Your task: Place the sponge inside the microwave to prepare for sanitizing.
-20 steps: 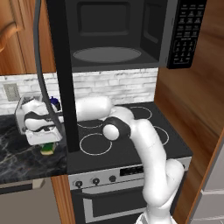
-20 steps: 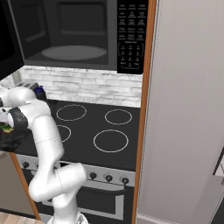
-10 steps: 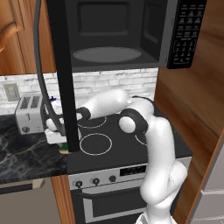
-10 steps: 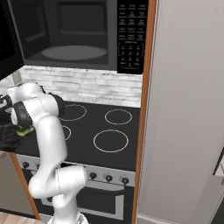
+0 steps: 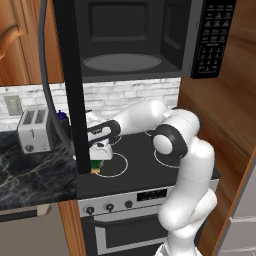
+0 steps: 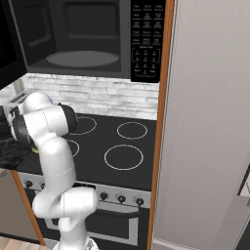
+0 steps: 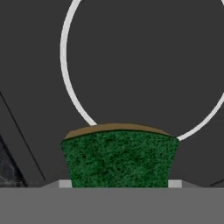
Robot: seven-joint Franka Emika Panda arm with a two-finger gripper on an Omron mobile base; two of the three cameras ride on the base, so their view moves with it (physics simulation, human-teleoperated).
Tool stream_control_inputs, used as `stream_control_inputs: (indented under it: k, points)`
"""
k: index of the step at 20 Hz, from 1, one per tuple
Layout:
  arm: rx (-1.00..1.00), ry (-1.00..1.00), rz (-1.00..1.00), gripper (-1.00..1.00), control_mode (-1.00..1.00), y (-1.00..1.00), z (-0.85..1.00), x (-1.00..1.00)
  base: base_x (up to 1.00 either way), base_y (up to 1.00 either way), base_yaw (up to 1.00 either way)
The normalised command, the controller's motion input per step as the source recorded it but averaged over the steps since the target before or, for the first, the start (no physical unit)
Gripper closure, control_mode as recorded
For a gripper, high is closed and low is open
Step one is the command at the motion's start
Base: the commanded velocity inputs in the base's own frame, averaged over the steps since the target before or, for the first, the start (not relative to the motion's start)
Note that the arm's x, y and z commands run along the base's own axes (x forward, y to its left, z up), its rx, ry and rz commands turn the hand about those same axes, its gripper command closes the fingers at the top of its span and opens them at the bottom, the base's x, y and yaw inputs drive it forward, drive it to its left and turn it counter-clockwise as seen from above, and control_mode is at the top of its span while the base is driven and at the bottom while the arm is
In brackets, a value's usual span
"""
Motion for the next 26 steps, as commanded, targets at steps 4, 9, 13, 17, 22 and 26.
stream_control_inputs:
  k: [4,9,13,17,22,26]
  points:
    - [0.09,0.00,0.00,1.00,-1.00,-0.59,0.28,0.00,0.00,0.00,0.00]
    - [0.07,0.00,0.00,1.00,-1.00,-0.56,0.29,-0.02,0.00,0.00,0.00]
    - [0.01,0.00,0.00,1.00,-1.00,-0.44,0.18,-0.20,0.00,0.00,0.00]
    - [0.00,-0.12,-0.03,1.00,-1.00,-0.38,0.28,-0.40,0.00,0.00,0.00]
    - [0.00,-0.13,-0.05,1.00,-1.00,-0.33,0.57,-0.33,0.00,0.00,0.00]
    - [0.00,-0.11,-0.07,1.00,-1.00,-0.25,0.71,-0.25,0.00,0.00,0.00]
